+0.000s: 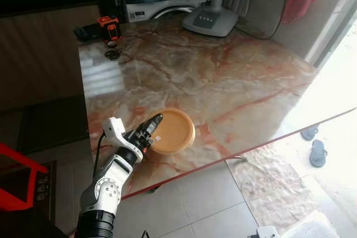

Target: Restocking fridge

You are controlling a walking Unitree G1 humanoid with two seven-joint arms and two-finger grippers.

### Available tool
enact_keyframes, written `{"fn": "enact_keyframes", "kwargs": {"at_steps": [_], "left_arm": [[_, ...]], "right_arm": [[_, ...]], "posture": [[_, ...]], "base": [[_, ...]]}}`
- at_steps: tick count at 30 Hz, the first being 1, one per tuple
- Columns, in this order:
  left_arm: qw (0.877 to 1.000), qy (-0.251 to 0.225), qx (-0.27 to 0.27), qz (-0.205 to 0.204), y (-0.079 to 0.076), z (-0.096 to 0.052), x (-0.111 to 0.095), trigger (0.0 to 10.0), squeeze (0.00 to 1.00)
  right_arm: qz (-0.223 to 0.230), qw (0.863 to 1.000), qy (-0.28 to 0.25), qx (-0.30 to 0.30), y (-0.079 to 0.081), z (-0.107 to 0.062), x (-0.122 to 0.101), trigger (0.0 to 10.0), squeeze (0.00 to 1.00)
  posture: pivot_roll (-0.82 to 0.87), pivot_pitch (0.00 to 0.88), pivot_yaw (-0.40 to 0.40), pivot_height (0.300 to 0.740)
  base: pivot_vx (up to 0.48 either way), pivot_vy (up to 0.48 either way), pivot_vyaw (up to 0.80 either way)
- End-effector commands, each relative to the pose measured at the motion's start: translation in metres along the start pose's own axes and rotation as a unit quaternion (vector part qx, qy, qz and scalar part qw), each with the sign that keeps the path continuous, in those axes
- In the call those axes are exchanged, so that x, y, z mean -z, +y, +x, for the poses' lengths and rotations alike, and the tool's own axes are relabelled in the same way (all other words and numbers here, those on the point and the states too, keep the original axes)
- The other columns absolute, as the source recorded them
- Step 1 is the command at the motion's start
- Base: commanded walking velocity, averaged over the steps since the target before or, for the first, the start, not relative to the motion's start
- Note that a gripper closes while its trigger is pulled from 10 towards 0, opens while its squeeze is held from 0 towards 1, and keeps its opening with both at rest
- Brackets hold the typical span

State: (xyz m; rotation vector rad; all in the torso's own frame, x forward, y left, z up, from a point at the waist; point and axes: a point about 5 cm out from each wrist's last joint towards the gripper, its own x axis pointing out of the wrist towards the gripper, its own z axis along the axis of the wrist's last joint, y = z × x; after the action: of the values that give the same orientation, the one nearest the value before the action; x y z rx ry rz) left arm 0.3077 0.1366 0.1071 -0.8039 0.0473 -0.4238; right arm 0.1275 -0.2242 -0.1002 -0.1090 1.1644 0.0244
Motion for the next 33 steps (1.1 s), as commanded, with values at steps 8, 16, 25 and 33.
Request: {"fn": "enact_keyframes", "kwargs": {"at_steps": [8, 16, 25, 33], "left_arm": [[0.997, -0.019, 0.019, 0.074, -0.028, 0.006, -0.014, 10.0, 0.0], [0.988, -0.092, -0.054, 0.115, -0.027, 0.0, -0.037, 10.0, 0.0], [0.98, -0.111, -0.091, 0.138, -0.025, -0.004, -0.042, 10.0, 0.0], [0.977, -0.107, -0.08, 0.164, -0.033, -0.001, -0.038, 10.0, 0.0]], "right_arm": [[-0.001, 1.0, 0.003, 0.009, -0.004, -0.001, 0.003, 10.0, 0.0], [0.004, 1.0, 0.002, 0.009, -0.002, -0.001, 0.004, 10.0, 0.0], [0.019, 1.0, -0.002, 0.009, 0.0, -0.001, 0.006, 10.0, 0.0], [0.03, 0.999, -0.001, 0.013, 0.0, -0.001, 0.009, 10.0, 0.0]], "posture": [[-0.12, 0.045, -0.037, 0.74], [-0.12, 0.033, -0.02, 0.74], [-0.12, 0.011, -0.01, 0.74], [-0.12, 0.0, -0.008, 0.74]], "base": [[0.0, 0.0, 0.0], [0.0, 0.0, 0.0], [0.0, 0.0, 0.0], [0.0, 0.0, 0.0]]}}
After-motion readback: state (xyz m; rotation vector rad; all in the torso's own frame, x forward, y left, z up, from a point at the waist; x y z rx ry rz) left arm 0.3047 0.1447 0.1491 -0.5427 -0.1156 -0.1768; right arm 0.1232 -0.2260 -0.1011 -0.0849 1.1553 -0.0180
